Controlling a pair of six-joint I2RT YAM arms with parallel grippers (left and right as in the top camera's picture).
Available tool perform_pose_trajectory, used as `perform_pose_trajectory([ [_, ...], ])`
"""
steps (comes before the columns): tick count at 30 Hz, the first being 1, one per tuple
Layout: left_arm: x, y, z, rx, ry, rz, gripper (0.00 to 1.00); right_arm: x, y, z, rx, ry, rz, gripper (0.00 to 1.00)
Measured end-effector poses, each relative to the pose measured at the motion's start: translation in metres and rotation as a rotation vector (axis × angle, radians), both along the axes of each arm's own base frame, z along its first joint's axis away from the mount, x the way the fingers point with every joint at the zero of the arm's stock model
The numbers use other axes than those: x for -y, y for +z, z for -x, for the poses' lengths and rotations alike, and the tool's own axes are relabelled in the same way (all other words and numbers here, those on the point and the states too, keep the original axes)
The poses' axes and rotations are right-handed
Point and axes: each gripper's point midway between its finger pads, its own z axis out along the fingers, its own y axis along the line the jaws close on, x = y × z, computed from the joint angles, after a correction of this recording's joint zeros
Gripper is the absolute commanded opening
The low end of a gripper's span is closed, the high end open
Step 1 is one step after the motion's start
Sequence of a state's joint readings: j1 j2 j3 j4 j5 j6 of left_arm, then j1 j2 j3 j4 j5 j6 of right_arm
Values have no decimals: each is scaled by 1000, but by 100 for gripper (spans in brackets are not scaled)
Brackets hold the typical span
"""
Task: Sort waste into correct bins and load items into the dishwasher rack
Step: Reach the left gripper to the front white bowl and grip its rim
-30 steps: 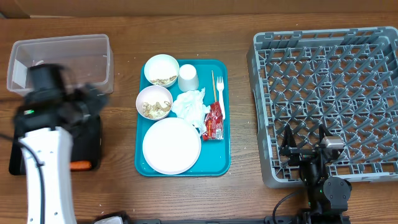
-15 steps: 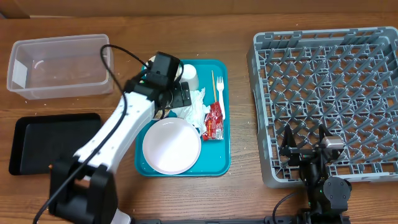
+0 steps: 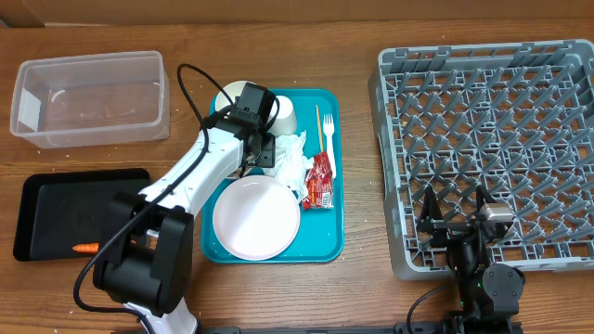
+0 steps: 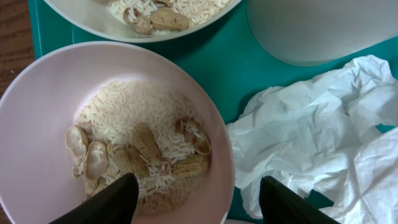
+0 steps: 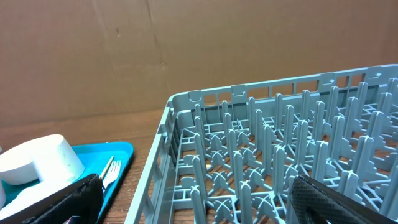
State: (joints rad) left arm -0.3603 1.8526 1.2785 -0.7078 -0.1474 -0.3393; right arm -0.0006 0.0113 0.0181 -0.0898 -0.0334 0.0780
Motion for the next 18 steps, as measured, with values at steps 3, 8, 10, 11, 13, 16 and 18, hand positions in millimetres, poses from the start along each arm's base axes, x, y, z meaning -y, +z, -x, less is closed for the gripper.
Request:
perform_pose_trajectory([
  [3,0,0,0,0,0,0,62,0,0,0,1,0,0,100],
  [8,0,-1,0,-3,0,-1,59,0,0,0,1,1,0,100],
  [10,0,-2,1,-7,0,-2,58,0,0,0,0,0,0,100],
  [11,0,-3,1,-12,-1,-3,57,0,0,0,0,0,0,100],
  [13,0,-7,3,-26,-5,-4,57,0,0,0,0,1,0,100],
  [16,1,-11,5,-40,-12,2,56,0,0,0,0,1,0,100],
  [18,1,-12,6,-46,-20,0,56,0,0,0,0,0,0,100],
])
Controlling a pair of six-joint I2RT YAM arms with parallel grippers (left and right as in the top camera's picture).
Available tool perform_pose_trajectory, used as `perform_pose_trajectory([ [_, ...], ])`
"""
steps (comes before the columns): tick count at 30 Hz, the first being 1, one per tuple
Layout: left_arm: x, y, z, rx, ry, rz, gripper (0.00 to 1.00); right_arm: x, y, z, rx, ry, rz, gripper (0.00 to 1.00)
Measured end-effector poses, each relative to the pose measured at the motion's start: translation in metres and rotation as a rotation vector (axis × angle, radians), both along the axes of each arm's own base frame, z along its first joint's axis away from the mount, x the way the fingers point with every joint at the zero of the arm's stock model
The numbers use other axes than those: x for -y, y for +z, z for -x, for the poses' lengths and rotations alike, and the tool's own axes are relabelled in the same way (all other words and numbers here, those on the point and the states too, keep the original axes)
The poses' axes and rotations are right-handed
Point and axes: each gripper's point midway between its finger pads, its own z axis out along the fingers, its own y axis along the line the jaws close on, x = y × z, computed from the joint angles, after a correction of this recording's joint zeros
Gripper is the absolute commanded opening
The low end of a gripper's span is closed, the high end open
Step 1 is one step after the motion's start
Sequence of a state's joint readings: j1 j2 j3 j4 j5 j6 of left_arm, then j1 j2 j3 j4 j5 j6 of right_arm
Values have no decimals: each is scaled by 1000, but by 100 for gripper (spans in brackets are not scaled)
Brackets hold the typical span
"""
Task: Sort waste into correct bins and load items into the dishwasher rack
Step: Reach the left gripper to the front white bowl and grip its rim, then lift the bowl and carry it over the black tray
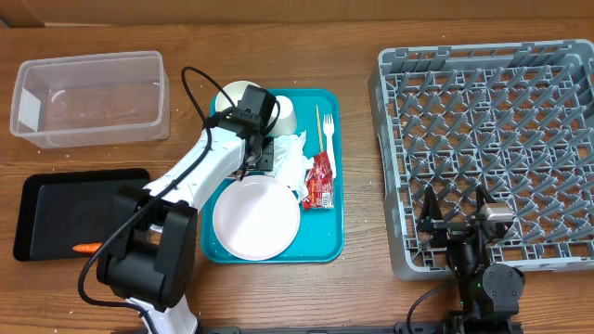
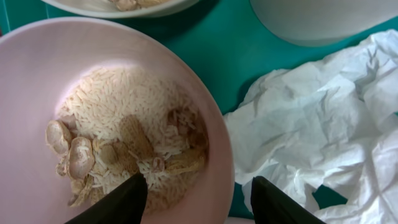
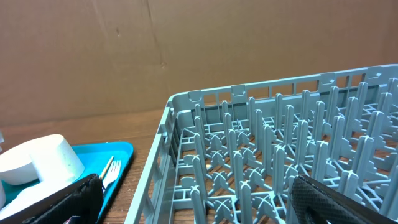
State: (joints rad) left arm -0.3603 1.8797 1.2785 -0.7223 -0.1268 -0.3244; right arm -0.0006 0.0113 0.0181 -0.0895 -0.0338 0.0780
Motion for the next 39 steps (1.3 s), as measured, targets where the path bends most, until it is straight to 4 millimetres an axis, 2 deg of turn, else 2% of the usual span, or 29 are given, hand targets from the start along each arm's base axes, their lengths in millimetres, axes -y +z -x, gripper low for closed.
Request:
perform_pose_trajectory([
  [4,0,-1,2,-12,-25,-8,43,0,0,0,0,0,0,100],
  [9,0,-1,2,-12,-43,-13,34,0,0,0,0,0,0,100],
  [15,0,-1,2,-11,-46,-13,17,0,0,0,-1,0,0,100],
  [16,0,-1,3,-12,-48,-14,11,0,0,0,0,0,0,100],
  [20,1,0,2,-9,-55,-18,4,0,0,0,0,0,0,100],
  [25,-1,3,0,-5,-52,-30,4,0,0,0,0,0,0,100],
  [31,1,34,-6,-16,-50,-39,4,0,0,0,0,0,0,100],
  [33,2,59,-10,-17,-48,-40,4,0,0,0,0,0,0,100],
  [39,2,112,-9,-24,-7,-32,4,0,0,0,0,0,0,100],
])
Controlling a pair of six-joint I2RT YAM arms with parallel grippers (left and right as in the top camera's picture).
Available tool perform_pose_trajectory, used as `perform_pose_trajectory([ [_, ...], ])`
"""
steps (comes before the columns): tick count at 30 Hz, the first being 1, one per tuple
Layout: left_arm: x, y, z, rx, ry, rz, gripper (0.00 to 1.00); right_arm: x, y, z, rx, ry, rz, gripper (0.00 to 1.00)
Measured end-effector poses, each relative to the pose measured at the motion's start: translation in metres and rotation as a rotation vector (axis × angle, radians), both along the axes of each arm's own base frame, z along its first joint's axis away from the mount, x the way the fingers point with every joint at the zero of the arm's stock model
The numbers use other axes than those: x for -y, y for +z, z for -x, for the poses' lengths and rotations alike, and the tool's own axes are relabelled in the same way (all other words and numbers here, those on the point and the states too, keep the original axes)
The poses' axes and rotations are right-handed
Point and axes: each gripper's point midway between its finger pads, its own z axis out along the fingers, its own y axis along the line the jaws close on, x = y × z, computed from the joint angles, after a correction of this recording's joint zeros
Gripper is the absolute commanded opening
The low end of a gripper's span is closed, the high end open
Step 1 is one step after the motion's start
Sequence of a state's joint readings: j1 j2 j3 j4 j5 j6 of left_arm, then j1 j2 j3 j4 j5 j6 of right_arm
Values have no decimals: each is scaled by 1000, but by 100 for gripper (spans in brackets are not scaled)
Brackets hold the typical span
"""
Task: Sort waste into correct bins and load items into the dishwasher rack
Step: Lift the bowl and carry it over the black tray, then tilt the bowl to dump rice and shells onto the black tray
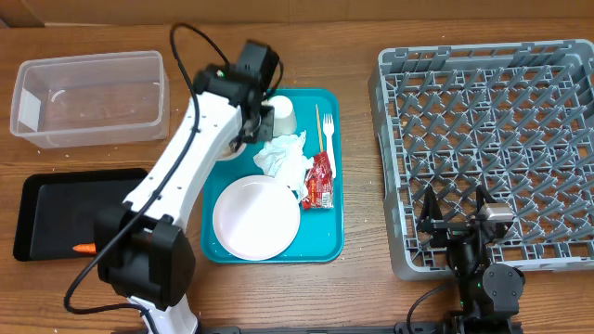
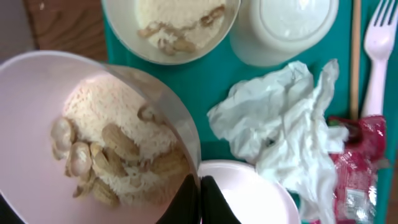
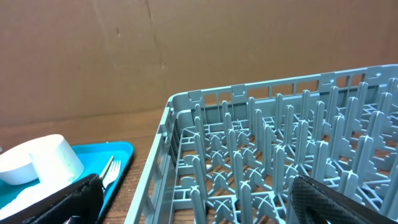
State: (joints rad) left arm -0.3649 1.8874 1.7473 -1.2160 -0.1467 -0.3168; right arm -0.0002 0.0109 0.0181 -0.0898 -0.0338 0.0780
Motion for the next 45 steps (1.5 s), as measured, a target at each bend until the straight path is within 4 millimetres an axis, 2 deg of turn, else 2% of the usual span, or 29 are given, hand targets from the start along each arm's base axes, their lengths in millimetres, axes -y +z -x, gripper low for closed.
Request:
perform_pose_trajectory([
  [5,-11,25,13,-22,102,11,4,0,0,0,0,0,0,100],
  [9,-35,43,26,-17,225,29,4,0,0,0,-1,-1,0,100],
  [12,-63,63,30,20,335,74,4,0,0,0,0,-1,0,100],
  [15,-101,82,36,50,450,151,4,0,0,0,0,0,0,100],
  [17,-126,88,41,49,532,209,4,0,0,0,0,0,0,100],
  [20,-149,89,43,40,598,286,4,0,0,0,0,-1,0,100],
  [26,-183,73,51,-3,680,451,4,0,0,0,0,0,0,100],
  [31,-219,43,65,-18,776,635,4,0,0,0,0,-1,0,100],
  [35,-251,18,79,32,854,797,4,0,0,0,0,0,0,100],
  [38,-268,0,90,89,891,900,4,0,0,0,1,0,0,100],
  [45,-293,-20,95,292,892,1071,4,0,0,0,0,0,0,100],
])
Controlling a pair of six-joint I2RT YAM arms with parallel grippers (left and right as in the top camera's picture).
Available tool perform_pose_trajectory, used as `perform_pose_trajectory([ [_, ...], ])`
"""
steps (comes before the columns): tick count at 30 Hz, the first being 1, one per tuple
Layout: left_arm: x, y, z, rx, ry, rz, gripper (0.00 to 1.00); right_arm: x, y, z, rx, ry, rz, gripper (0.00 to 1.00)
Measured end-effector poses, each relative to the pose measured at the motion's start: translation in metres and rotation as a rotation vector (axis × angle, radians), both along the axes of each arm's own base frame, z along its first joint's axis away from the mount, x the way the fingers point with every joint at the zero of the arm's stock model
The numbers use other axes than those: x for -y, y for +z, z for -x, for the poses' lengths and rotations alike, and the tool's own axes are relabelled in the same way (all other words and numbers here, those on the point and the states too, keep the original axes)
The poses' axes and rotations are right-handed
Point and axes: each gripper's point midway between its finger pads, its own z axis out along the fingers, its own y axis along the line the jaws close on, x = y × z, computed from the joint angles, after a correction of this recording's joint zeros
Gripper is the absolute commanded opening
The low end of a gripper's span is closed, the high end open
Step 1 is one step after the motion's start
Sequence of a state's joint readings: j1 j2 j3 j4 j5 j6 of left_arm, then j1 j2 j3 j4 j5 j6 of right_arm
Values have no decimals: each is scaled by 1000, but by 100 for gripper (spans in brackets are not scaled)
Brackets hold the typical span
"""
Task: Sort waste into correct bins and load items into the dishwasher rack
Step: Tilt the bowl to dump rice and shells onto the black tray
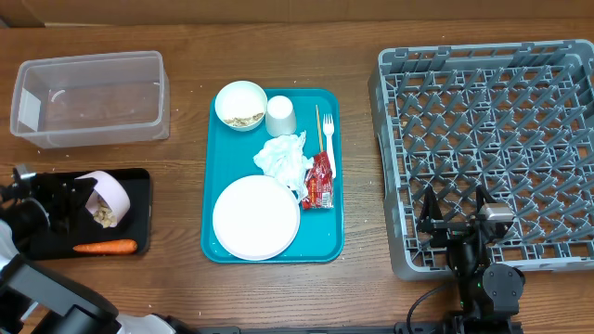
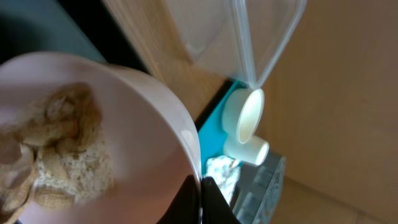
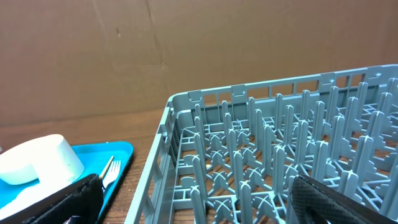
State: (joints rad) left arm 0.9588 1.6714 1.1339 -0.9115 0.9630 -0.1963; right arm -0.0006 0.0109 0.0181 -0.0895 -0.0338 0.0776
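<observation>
A pink bowl [image 1: 109, 199] of rice and peanut shells [image 2: 50, 155] hangs tilted on its side over the black tray [image 1: 37, 232] at the far left. My left gripper [image 2: 200, 194] is shut on the bowl's rim. On the teal tray [image 1: 325, 237] are a white bowl of rice [image 1: 240, 104], a cup [image 1: 280, 114], a crumpled napkin [image 1: 286, 158], a red packet [image 1: 320, 179], a fork [image 1: 328, 130], a stick and a white plate [image 1: 256, 218]. My right gripper [image 3: 196, 205] stands open at the front edge of the grey dishwasher rack [image 1: 492, 139].
A clear plastic bin [image 1: 88, 97] stands at the back left, just behind the black tray. A carrot [image 1: 104, 247] lies in the black tray near its front edge. Bare wood lies between the teal tray and the rack.
My left gripper, still shut on the pink bowl's rim, has gone from above the teal tray's back left corner to over the black tray. The bowl is now tipped sideways. The right arm has not moved.
My left gripper was open over the pink bowl on the teal tray, then lower with its fingers either side of the rim. Then it was shut on the rim with the bowl lifted. Now the bowl is tilted over the black tray.
</observation>
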Motion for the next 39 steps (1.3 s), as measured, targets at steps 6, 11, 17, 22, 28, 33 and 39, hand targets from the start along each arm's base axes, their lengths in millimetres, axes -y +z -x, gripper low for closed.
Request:
perform_pose_trajectory([
  [6,-14,1,3,142,47,31,4,0,0,0,0,0,0,100],
  [11,-12,14,0,229,40,63,4,0,0,0,0,0,0,100],
  [17,-16,24,-6,291,40,71,4,0,0,0,-1,0,-1,100],
  [22,-11,25,-4,261,62,142,4,0,0,0,0,0,0,100],
  [28,-11,7,3,110,139,217,4,0,0,0,-1,0,0,100],
  [33,-13,7,2,117,137,198,4,0,0,0,-1,0,0,100],
  [39,-9,23,-2,228,93,213,4,0,0,0,0,0,0,100],
])
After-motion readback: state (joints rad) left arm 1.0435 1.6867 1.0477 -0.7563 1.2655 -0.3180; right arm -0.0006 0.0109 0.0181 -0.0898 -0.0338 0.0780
